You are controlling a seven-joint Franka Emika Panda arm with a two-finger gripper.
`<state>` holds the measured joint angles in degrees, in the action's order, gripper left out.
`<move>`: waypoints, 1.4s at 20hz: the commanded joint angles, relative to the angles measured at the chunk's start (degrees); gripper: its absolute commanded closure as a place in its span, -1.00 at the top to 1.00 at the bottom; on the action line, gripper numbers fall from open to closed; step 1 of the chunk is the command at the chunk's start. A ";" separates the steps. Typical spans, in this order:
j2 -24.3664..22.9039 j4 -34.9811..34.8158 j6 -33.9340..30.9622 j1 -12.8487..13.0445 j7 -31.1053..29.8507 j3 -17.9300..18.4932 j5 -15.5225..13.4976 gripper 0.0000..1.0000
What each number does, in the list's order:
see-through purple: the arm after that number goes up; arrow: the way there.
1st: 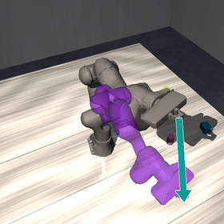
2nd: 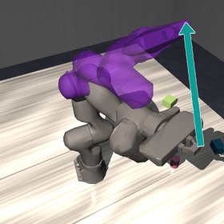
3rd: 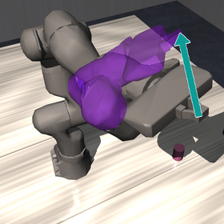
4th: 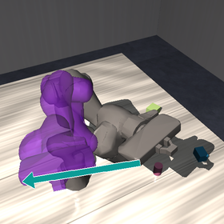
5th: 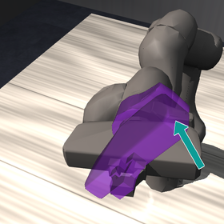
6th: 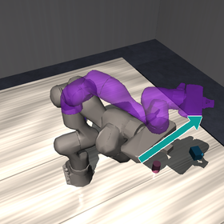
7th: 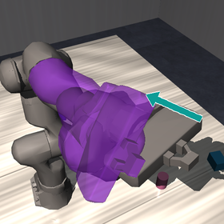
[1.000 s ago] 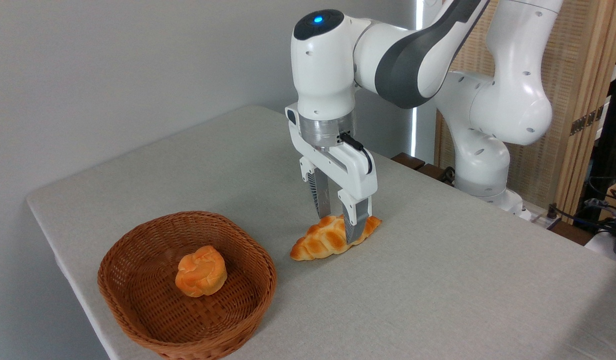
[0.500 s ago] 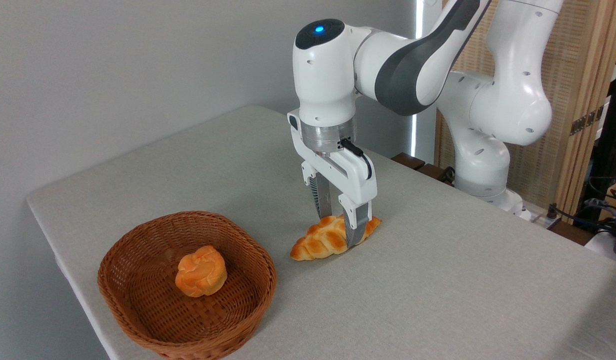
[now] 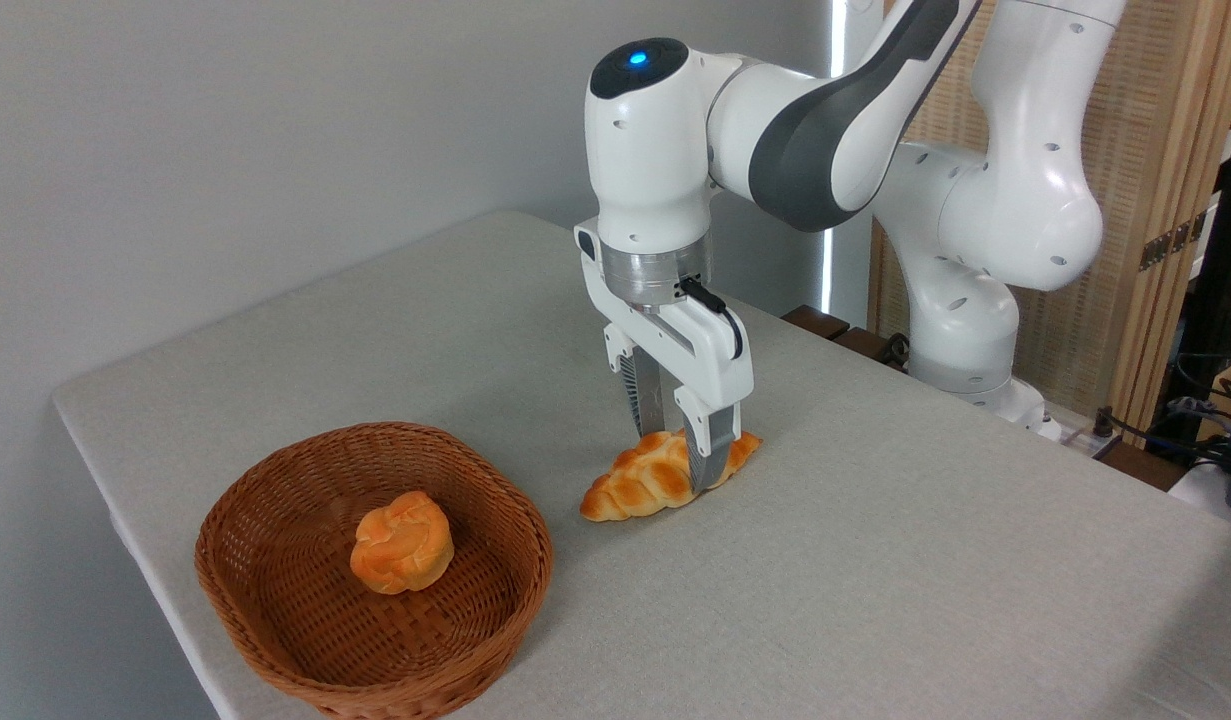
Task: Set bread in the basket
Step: 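Close the gripper on the end of the braided roll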
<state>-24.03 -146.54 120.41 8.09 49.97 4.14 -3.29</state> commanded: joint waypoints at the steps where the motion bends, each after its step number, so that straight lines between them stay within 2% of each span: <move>1: -0.32 -0.59 1.40 0.79 1.45 0.87 -0.84 0.04; 28: -1.37 0.99 0.79 0.61 1.54 0.96 -0.84 0.01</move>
<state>-24.29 -146.19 120.42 8.09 50.45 4.14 -3.29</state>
